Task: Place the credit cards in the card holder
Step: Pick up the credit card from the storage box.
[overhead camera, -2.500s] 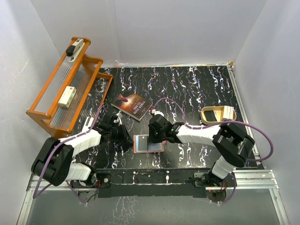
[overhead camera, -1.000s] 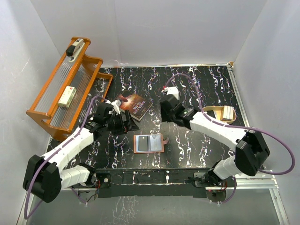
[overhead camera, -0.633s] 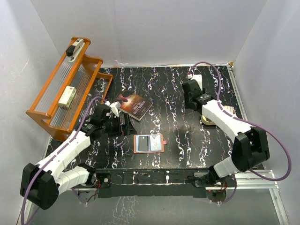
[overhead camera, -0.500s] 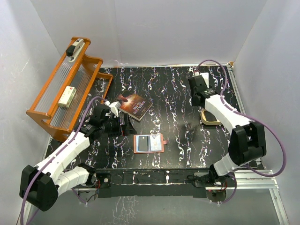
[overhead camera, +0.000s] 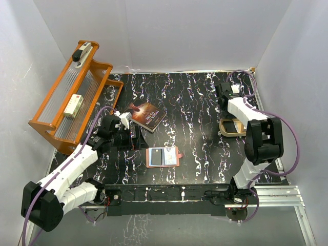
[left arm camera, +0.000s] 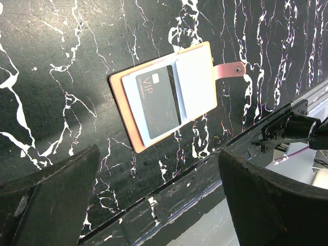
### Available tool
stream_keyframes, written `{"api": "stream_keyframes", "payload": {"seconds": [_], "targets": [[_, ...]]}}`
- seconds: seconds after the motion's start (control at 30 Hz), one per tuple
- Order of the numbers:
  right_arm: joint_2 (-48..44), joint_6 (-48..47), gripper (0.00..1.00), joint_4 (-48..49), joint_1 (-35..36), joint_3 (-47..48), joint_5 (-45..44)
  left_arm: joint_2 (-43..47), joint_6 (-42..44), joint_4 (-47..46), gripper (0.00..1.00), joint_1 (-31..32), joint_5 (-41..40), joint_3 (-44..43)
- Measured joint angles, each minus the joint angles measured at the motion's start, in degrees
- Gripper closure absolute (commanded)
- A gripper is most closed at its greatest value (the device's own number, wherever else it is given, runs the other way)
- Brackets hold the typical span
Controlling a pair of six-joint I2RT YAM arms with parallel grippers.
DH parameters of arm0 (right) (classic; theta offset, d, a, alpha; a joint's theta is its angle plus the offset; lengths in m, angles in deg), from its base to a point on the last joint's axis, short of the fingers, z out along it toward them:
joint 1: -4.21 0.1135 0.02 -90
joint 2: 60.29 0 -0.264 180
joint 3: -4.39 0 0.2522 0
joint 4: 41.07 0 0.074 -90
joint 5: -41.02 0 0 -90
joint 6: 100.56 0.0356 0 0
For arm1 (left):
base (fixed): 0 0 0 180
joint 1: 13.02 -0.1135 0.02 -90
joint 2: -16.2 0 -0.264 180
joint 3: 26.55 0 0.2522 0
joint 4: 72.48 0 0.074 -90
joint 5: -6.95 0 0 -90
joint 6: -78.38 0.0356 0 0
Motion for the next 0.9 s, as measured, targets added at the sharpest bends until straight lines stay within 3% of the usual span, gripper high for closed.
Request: {"api": "stream_keyframes", "payload": {"seconds": [0.47,0.9], "targets": [[4.96,-0.02,0.48,1.75,-4.0,-0.09,-5.14,0.31,0.44,0.81,0.01,0.0,-0.42,0.0],[6.34,-1.22,0.6,4.22,-6.23,-2.73,-7.76,0.28,0.57,0.83,0.01,0.0,-0.68,0.0]]}}
